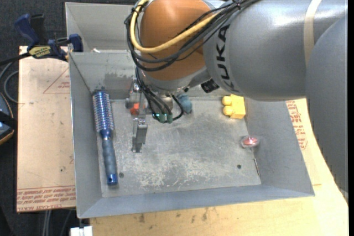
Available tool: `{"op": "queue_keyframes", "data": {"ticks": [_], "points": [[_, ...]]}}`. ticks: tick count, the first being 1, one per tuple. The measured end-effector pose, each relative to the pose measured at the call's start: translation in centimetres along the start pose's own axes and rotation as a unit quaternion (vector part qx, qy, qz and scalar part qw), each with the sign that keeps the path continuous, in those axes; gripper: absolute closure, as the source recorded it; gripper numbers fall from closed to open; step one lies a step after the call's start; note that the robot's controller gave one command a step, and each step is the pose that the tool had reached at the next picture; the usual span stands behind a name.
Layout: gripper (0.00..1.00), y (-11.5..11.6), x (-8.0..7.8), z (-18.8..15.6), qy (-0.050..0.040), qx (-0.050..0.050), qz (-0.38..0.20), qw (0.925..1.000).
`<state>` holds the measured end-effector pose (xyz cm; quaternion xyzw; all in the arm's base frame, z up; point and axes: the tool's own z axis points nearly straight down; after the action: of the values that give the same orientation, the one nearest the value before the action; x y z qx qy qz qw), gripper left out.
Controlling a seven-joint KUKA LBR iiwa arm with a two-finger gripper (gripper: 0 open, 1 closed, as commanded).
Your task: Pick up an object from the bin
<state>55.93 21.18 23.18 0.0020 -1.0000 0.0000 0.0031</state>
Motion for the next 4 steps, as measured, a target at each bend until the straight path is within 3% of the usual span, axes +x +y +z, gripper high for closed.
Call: {"op": "queue_keyframes", "data": {"ticks": [1,2,3,4], "points": [[0.00,2.0,-6.6,13.0,-0.0067,0.003,-0.226,0.9741],[0.00,2.0,-8.6,12.8,-0.0034,0.008,-0.429,0.9035],[0.00,3.7,-8.6,12.5,-0.0096,0.004,-0.614,0.7889],[0.00,3.8,-8.0,15.9,-0.0065,0.002,-0.787,0.6173]]}}
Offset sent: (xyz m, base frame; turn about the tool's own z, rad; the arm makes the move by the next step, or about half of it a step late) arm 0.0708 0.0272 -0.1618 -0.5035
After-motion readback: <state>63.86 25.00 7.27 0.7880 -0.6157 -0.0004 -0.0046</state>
